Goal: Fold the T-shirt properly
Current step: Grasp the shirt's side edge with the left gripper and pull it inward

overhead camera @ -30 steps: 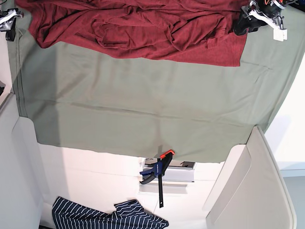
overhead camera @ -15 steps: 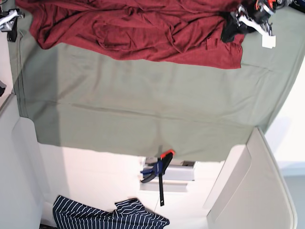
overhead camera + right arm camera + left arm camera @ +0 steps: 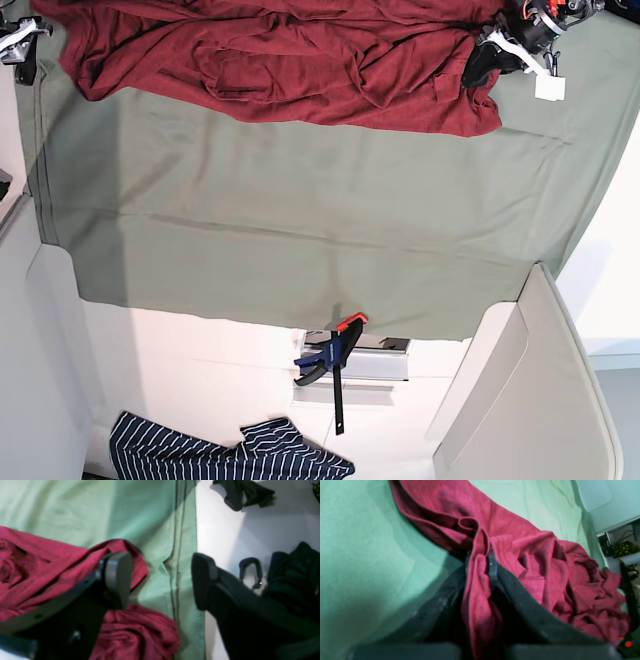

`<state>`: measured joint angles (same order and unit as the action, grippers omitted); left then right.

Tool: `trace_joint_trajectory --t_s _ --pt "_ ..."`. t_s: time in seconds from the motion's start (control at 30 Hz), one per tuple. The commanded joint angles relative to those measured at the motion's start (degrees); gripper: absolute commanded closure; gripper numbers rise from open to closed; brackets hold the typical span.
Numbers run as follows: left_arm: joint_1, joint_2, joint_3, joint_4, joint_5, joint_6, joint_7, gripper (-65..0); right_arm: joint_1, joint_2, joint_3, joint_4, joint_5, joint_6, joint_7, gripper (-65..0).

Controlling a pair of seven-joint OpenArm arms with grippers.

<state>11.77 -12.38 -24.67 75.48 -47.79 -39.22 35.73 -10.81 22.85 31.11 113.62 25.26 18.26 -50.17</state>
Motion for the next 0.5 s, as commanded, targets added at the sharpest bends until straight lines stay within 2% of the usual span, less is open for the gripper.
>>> trace_joint_trajectory --t_s 0.0,0.07,0.13,0.33,0.47 --pt "1.1 0.3 0.2 -0.2 3.8 2.1 1.9 0.0 0.5 1.1 0.3 0.9 0.3 0.2 1.5 -37.4" --pt "1.1 0.3 0.2 0.1 8.1 1.8 -0.9 0.0 0.4 1.1 0.4 0.9 0.3 0.2 1.5 -37.3" --pt "1.3 0.2 0.2 0.1 8.2 -0.8 -1.0 0.0 0.5 1.1 0.4 0.9 0.3 0.2 1.6 -37.3" --pt "0.9 -0.6 -0.1 0.1 6.4 -0.8 -2.1 0.0 0.4 1.1 0.4 0.9 0.3 0.2 1.9 -37.3" --pt "-1.2 -1.0 -3.9 0.1 6.3 -0.8 -2.1 0.0 0.5 1.1 0.4 0.9 0.3 0.2 1.9 -37.3"
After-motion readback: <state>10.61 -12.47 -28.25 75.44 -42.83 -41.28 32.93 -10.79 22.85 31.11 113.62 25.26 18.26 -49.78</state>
